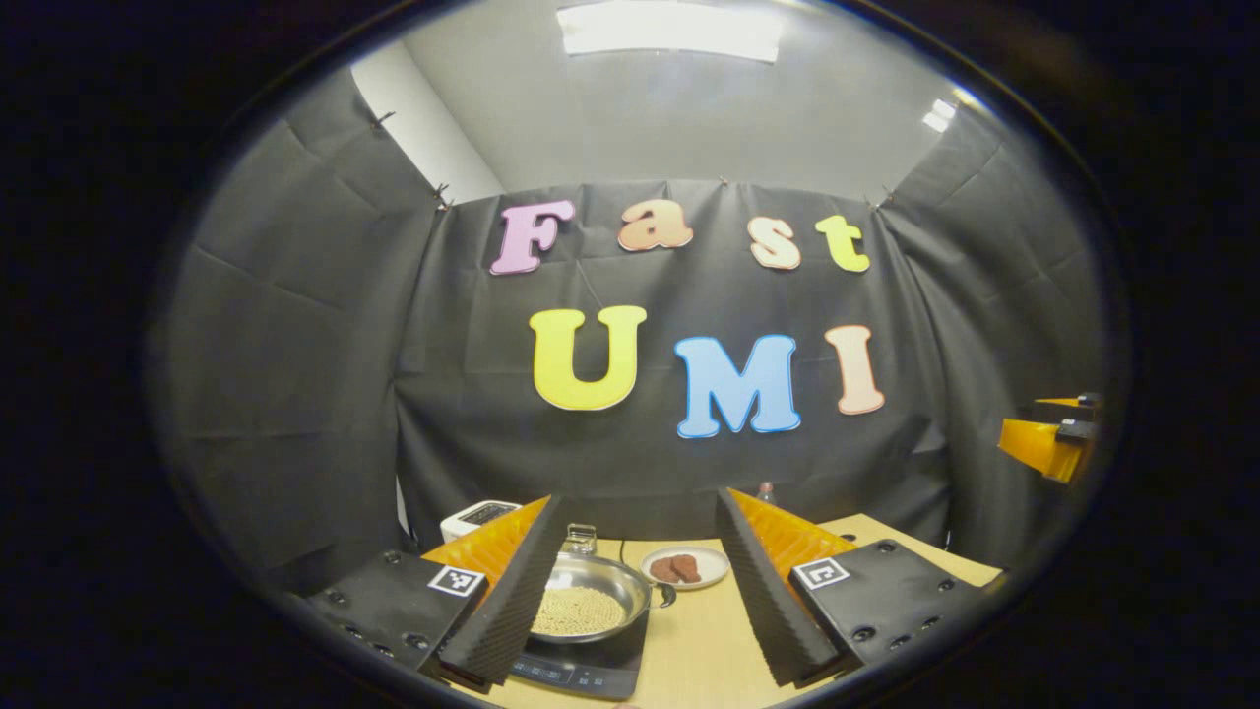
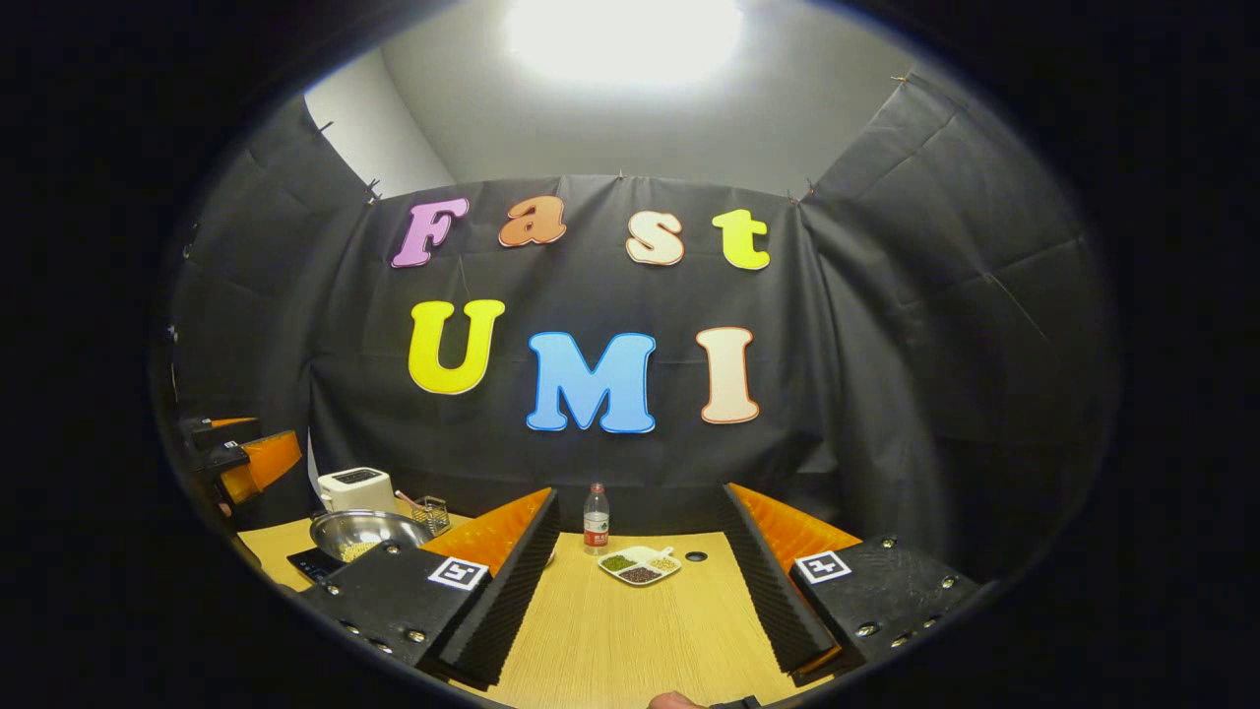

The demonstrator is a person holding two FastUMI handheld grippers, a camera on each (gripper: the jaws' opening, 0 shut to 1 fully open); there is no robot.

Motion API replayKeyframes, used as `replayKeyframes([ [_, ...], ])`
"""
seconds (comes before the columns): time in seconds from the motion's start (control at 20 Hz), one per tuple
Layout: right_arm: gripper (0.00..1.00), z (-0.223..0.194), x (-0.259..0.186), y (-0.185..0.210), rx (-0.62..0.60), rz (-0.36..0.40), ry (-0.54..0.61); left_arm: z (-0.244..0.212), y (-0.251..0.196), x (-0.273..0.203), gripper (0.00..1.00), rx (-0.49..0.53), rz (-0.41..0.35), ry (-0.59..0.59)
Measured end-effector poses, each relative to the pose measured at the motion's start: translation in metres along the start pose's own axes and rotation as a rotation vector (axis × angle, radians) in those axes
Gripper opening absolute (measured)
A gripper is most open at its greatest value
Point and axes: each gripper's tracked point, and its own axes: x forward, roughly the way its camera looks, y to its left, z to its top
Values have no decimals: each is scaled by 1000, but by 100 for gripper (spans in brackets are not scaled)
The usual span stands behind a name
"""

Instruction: First push the handle of the pot to place it horizontally, then grasp the pot with both hands and set it on the induction cooktop.

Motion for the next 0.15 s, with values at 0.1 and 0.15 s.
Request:
replayKeyframes([
  [0.1, 98, -3, 2, 0, 9, -1, 10, -5, 1, 5, 100, 2, 6, 5],
  [0.15, 98, -5, 2, 0, 14, 0, 15, -5, 0, 4, 98, 0, 7, 9],
])
